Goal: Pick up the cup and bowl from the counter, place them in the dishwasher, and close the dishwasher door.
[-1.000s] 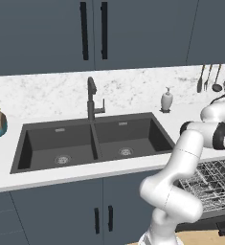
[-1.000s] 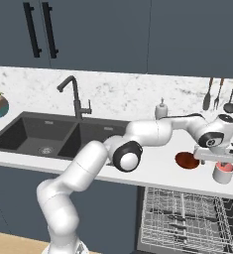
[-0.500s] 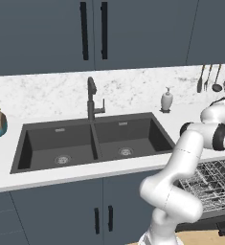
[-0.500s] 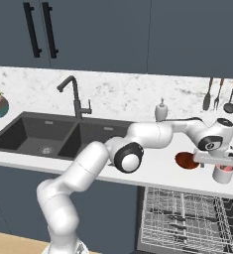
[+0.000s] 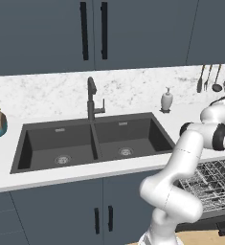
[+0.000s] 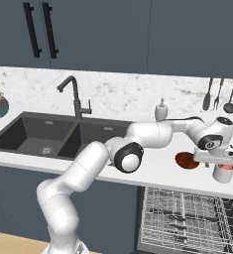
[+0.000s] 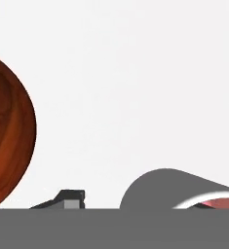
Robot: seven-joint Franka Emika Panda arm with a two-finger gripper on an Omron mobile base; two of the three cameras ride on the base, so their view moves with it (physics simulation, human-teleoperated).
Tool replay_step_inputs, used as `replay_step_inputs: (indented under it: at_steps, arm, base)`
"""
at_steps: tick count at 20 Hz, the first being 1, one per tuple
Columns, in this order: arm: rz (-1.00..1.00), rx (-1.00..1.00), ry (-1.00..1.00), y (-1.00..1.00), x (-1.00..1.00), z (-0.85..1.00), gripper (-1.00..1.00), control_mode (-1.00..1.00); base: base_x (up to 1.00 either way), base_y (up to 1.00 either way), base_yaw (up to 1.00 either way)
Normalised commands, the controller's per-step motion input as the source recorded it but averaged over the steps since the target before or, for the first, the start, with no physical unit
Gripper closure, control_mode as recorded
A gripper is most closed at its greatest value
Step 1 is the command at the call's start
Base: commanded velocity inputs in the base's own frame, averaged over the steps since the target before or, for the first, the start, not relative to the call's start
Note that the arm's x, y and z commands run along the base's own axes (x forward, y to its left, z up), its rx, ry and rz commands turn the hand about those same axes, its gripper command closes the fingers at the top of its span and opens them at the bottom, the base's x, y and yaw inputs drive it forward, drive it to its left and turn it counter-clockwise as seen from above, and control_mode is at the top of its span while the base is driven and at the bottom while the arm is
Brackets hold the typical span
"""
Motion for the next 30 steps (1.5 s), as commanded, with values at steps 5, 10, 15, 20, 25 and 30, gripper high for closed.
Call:
replay_step_inputs:
  at_steps: [5,10,15,20,25,30]
  arm:
    - [0.04,0.0,-0.01,0.07,-0.4,0.0,1.0,-1.0]
    - [0.15,0.0,-0.07,0.18,-0.88,0.0,1.0,-1.0]
    - [0.23,0.0,-0.1,0.36,-1.0,-0.01,1.0,-1.0]
    - [0.23,-0.01,-0.13,0.54,-0.99,-0.22,1.0,-1.0]
    - [0.19,0.0,-0.09,0.39,-1.0,-0.21,1.0,-1.0]
    - [0.14,0.0,-0.05,0.32,-0.73,0.0,1.0,-1.0]
  base:
    - [0.0,0.0,0.0]
    - [0.0,0.0,0.0]
    - [0.0,0.0,0.0]
    - [0.0,0.0,0.0]
    - [0.0,0.0,0.0]
    - [0.0,0.0,0.0]
